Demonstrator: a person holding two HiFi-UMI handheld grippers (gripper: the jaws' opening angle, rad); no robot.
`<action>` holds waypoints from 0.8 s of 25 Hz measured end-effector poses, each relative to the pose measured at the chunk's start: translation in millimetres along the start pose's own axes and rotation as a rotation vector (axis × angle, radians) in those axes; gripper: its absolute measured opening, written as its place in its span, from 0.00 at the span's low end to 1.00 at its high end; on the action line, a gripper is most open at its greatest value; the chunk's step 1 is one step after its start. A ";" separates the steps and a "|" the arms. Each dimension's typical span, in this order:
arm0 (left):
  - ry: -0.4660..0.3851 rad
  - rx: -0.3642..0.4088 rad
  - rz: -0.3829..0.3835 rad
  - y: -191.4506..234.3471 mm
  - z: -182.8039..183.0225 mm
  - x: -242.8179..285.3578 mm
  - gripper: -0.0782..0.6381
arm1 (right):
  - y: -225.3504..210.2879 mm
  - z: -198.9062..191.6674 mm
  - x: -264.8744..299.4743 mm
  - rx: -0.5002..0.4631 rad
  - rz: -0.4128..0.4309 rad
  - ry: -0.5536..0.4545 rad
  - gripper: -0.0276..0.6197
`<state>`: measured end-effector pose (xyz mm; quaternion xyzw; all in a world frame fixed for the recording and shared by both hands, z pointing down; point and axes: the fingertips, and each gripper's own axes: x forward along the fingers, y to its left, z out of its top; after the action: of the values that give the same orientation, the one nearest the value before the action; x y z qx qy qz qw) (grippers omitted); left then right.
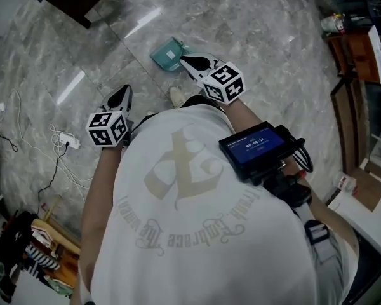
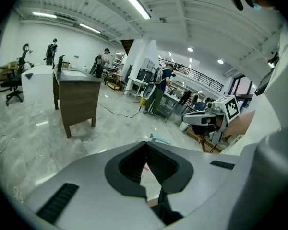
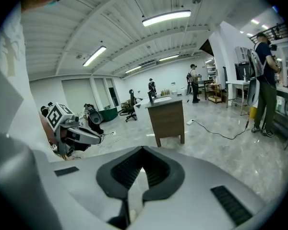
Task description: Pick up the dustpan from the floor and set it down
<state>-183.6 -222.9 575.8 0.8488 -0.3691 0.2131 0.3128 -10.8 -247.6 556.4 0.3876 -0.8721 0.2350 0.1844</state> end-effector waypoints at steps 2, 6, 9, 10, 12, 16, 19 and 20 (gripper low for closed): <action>0.009 0.011 -0.017 -2.1 1.6 6.1 0.13 | -1.5 -2.4 -3.3 0.013 -0.009 -0.003 0.07; 0.020 0.035 -0.048 -19.6 4.5 11.9 0.13 | -3.5 -8.7 -21.4 0.031 -0.030 -0.008 0.07; 0.029 0.044 -0.067 -23.2 4.3 17.7 0.13 | -5.6 -12.9 -25.2 0.036 -0.045 -0.006 0.07; 0.033 0.046 -0.072 -22.6 3.7 20.0 0.13 | -6.5 -14.3 -24.7 0.039 -0.049 -0.005 0.07; 0.038 0.049 -0.079 -24.4 3.3 22.5 0.13 | -7.6 -16.3 -27.2 0.044 -0.057 -0.005 0.07; 0.040 0.053 -0.086 -21.0 6.8 26.6 0.13 | -10.9 -17.0 -23.7 0.053 -0.063 -0.004 0.07; 0.037 0.050 -0.083 -15.1 11.4 26.3 0.13 | -11.8 -12.7 -18.0 0.053 -0.063 -0.002 0.07; 0.037 0.048 -0.081 -13.0 12.4 25.3 0.13 | -11.0 -10.9 -15.9 0.051 -0.062 -0.001 0.07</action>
<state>-156.0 -237.0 577.1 0.8663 -0.3235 0.2246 0.3075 9.1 -238.7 560.3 0.4193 -0.8534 0.2512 0.1810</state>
